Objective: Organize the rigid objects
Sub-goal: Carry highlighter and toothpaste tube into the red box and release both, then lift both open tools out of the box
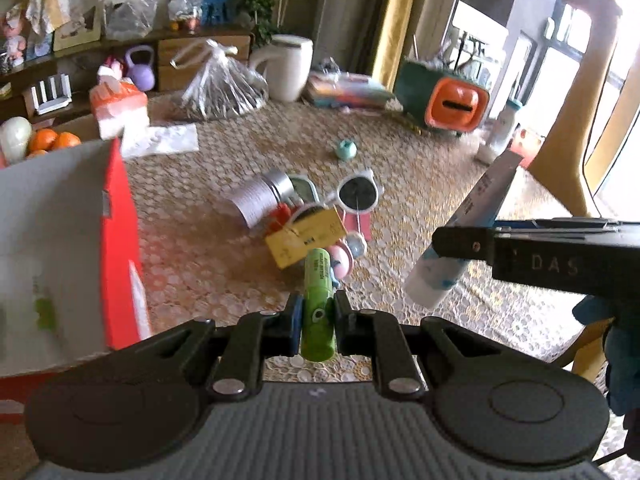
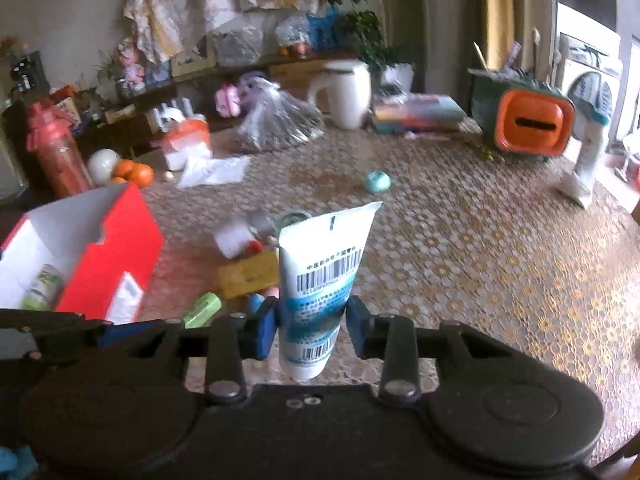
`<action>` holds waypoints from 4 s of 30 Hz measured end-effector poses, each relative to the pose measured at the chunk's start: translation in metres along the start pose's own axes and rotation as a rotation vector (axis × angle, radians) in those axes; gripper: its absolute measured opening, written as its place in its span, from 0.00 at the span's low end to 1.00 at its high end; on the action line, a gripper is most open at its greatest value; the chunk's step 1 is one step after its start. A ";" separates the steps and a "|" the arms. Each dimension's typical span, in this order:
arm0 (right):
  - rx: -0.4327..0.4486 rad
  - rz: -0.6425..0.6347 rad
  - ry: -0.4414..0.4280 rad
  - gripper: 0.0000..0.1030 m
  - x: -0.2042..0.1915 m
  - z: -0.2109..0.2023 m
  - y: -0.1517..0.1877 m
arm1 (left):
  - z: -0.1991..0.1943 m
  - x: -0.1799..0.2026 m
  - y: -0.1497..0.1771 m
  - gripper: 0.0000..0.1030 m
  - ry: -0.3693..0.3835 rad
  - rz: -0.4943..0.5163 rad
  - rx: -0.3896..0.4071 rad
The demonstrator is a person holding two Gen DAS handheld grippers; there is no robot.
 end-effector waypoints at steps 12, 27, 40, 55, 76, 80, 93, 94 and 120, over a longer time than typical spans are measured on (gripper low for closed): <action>-0.017 -0.110 -0.170 0.34 -0.084 -0.001 -0.037 | -0.063 -0.074 -0.025 0.15 -0.080 -0.102 0.112; -0.083 -0.252 -0.308 0.34 -0.187 0.042 -0.058 | -0.088 -0.196 -0.026 0.15 -0.292 -0.215 0.129; -0.252 -0.381 -0.252 0.34 -0.234 0.113 -0.031 | -0.045 -0.238 -0.009 0.15 -0.331 -0.240 0.005; -0.346 -0.415 -0.247 0.31 -0.241 0.150 -0.020 | -0.004 -0.242 -0.004 0.15 -0.317 -0.212 -0.129; -0.337 -0.464 -0.349 0.51 -0.244 0.145 -0.015 | 0.026 -0.252 0.009 0.15 -0.332 -0.200 -0.273; -0.307 -0.488 -0.357 0.58 -0.245 0.130 -0.015 | 0.025 -0.249 0.008 0.16 -0.343 -0.170 -0.271; -0.237 -0.414 -0.390 0.62 -0.224 0.092 -0.025 | -0.004 -0.238 0.005 0.16 -0.350 -0.160 -0.219; -0.231 -0.410 -0.391 0.62 -0.223 0.089 -0.025 | -0.008 -0.237 0.005 0.16 -0.350 -0.162 -0.212; -0.068 -0.188 -0.435 0.72 -0.146 0.005 -0.013 | -0.077 -0.157 -0.007 0.16 -0.222 -0.112 -0.046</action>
Point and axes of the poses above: each gripper's, at about its wrist camera, not at the fingertips, and z roughly the way its jaws point, x to its right, y to its underside, the point moved 3 cm from there along z, roughly the way its jaws point, and after that the axes turned 8 degrees about -y, right-handed, at the moved point
